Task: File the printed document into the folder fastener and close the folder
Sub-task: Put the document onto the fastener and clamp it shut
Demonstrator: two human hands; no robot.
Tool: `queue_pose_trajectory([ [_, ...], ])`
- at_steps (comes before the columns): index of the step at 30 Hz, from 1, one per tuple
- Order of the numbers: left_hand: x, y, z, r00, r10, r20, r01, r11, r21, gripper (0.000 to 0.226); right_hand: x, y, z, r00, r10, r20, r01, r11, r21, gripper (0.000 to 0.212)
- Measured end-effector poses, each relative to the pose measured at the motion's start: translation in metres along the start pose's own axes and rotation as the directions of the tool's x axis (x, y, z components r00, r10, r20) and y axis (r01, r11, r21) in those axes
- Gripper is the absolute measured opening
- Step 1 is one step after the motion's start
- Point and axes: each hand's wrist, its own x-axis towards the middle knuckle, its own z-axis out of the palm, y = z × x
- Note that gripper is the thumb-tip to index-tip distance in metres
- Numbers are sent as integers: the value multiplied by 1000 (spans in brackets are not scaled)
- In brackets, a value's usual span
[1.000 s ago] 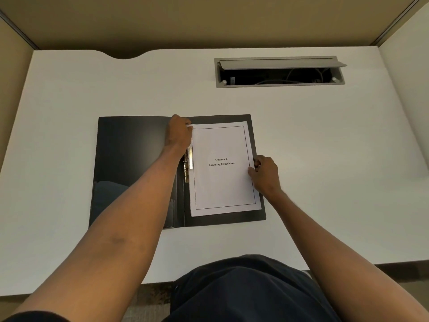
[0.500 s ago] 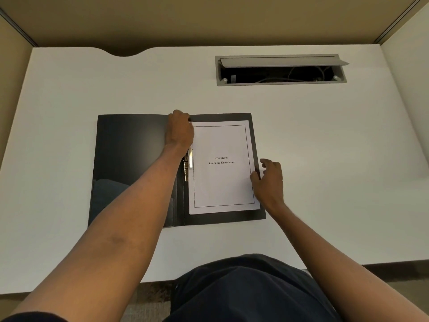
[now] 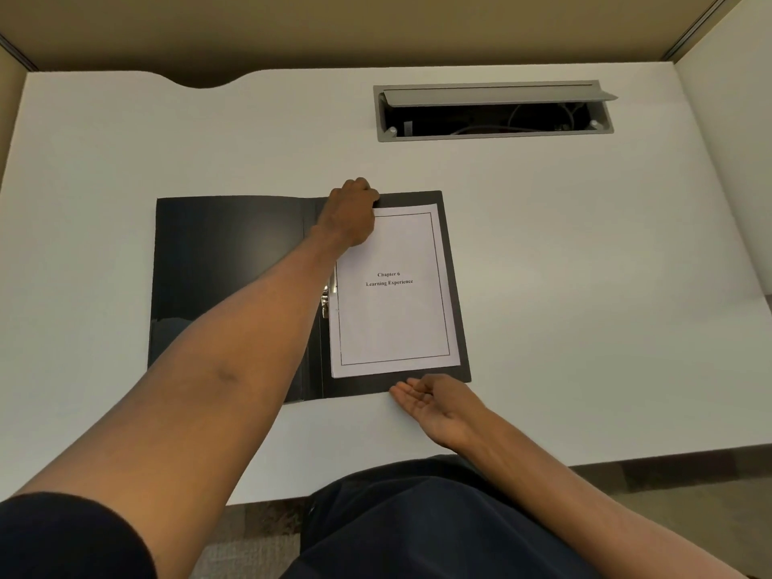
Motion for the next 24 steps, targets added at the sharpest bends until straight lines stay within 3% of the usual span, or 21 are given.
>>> queue_pose_trajectory([
  [11,-18,-3,2,998,-36,-42,34,998,-51,35,7,-5,7,999,-21,26,22,1000,-23,20],
  [13,-19,-4,2,998,-33,-58,30,998,-52,35,4,-5,4,999,-36,20,38,994,-100,22],
  [15,-20,-5,1,996,-30,-78,28,999,-37,35,-2,-5,-1,993,-118,2,114,946,-302,20],
  [17,-22,-8,-3,990,-64,-126,59,997,-44,33,-6,-12,-4,929,-370,15,313,762,-567,16],
  [20,-30,-20,-9,960,-195,-200,167,974,-151,30,-4,-46,4,656,-741,144,559,350,-751,12],
  [22,-36,-31,-11,935,-300,-191,241,929,-282,27,7,-79,16,487,-843,228,585,121,-802,21],
  [24,-42,-41,-9,909,-387,-158,300,867,-398,26,23,-105,28,428,-857,287,543,-10,-840,32],
])
